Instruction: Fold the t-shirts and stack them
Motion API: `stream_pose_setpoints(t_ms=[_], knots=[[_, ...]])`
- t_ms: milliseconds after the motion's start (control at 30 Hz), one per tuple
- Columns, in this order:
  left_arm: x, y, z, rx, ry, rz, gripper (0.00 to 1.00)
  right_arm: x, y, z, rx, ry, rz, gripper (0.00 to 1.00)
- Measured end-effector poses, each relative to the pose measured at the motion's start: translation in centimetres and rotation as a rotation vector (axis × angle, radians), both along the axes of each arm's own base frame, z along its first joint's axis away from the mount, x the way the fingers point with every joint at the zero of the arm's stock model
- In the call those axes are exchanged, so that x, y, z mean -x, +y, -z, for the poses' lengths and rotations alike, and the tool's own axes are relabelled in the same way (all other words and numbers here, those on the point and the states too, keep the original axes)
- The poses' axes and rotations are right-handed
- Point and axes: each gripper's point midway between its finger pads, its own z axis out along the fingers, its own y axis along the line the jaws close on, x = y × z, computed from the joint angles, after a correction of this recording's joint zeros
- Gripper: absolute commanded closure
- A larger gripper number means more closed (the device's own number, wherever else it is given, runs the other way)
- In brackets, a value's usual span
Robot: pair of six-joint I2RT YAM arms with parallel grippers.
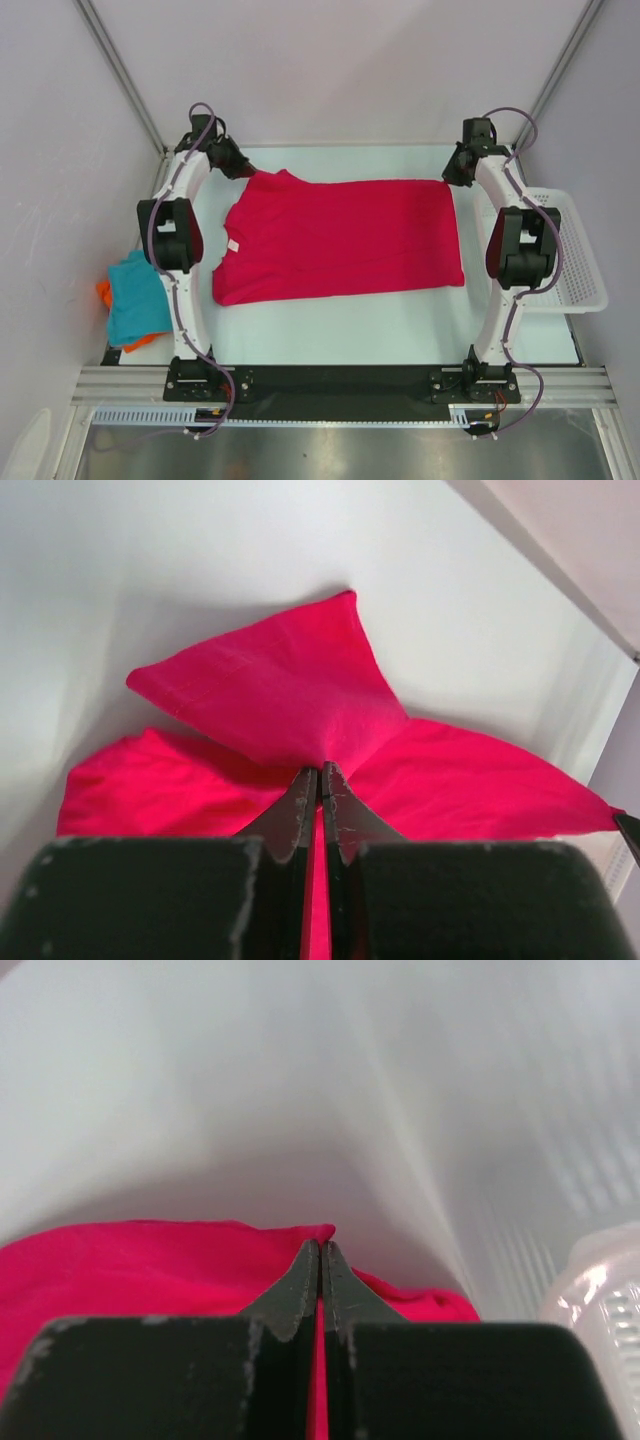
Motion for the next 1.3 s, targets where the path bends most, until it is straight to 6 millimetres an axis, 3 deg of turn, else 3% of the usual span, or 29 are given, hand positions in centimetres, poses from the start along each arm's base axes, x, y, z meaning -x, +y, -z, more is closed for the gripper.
stream_pose_setpoints(t_ms=[167, 400, 600, 867, 1100, 1200, 1233, 1300], knots=[[3.7, 0.1, 0.0, -0.021, 0.041, 0.014, 0.95, 3.2, 1.1, 1.3, 0.021, 0.058, -0.023, 1.0], [8.3, 0.3, -2.8, -0.044, -0.001, 0.022, 0.95, 7.6, 2.9, 1.5, 0.039, 0.096, -0.062, 1.0], [11.3, 0.4, -5.0, -0.063, -0.06, 0.033, 0.95, 10.6, 2.6, 1.0, 0.054, 0.096, -0.056, 1.0], [17.4, 0.5, -1.8, -0.079, 0.007, 0.041, 0.96, 12.8, 1.6, 2.7, 0.096, 0.142, -0.026, 1.0], [19.6, 0.8, -0.9, -0.098, 0.027, 0.037, 0.94, 13.1, 0.5, 3.0, 0.14, 0.157, 0.015, 1.0], [19.5, 0.8, -1.3, -0.099, 0.012, 0.037, 0.85, 12.8, 0.2, 2.9, 0.154, 0.163, 0.027, 0.94], [19.4, 0.8, -1.3, -0.099, 0.01, 0.036, 0.72, 12.7, 0.1, 2.9, 0.157, 0.165, 0.03, 0.81], [19.4, 0.9, -1.3, -0.101, 0.012, 0.031, 0.58, 12.5, 0.0, 2.7, 0.158, 0.166, 0.037, 0.63]])
